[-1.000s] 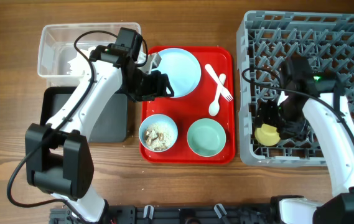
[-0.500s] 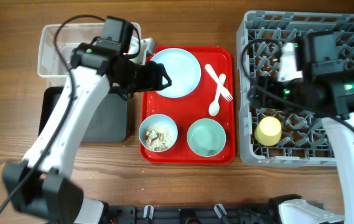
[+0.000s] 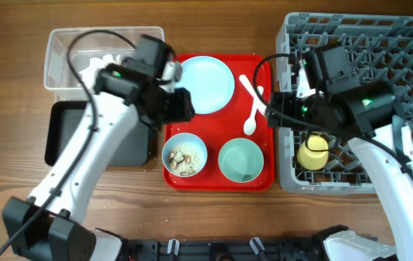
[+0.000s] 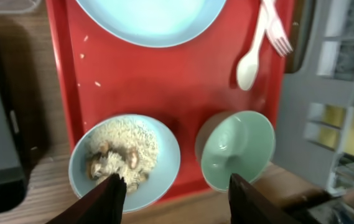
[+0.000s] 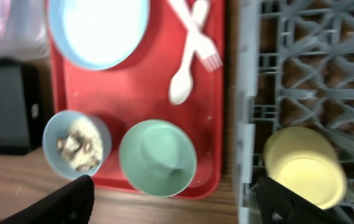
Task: Sort waste into correct bins and load items into the dishwasher rack
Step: 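Reach the left gripper to the rice bowl and grasp its rim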
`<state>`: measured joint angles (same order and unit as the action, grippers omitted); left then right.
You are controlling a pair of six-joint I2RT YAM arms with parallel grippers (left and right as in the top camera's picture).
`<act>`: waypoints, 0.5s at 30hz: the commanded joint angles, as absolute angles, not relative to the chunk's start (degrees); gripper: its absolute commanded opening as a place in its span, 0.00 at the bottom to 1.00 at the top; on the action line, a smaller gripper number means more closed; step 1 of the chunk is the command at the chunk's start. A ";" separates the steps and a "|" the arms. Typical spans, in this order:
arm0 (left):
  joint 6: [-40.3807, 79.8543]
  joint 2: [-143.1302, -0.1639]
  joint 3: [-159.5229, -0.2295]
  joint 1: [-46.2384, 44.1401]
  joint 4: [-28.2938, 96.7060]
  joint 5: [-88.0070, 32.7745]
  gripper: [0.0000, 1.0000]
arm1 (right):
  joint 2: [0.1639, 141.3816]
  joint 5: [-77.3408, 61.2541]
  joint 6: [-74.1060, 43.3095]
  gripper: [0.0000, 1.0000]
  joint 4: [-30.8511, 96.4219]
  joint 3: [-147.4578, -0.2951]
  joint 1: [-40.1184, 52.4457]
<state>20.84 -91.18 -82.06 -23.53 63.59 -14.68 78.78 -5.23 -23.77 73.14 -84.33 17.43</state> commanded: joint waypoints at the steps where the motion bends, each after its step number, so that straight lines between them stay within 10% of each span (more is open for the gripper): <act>1: 30.72 -92.14 -76.82 -29.26 58.26 -5.41 0.56 | 78.19 -2.28 -25.45 0.87 72.93 -83.99 15.64; 15: 50.00 -97.76 -64.47 -36.25 43.64 1.63 0.43 | 78.22 -2.31 -24.10 0.87 73.38 -83.99 15.40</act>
<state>43.92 -95.53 -66.04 -35.83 44.51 -1.74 78.78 -3.53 -24.40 73.23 -84.33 15.53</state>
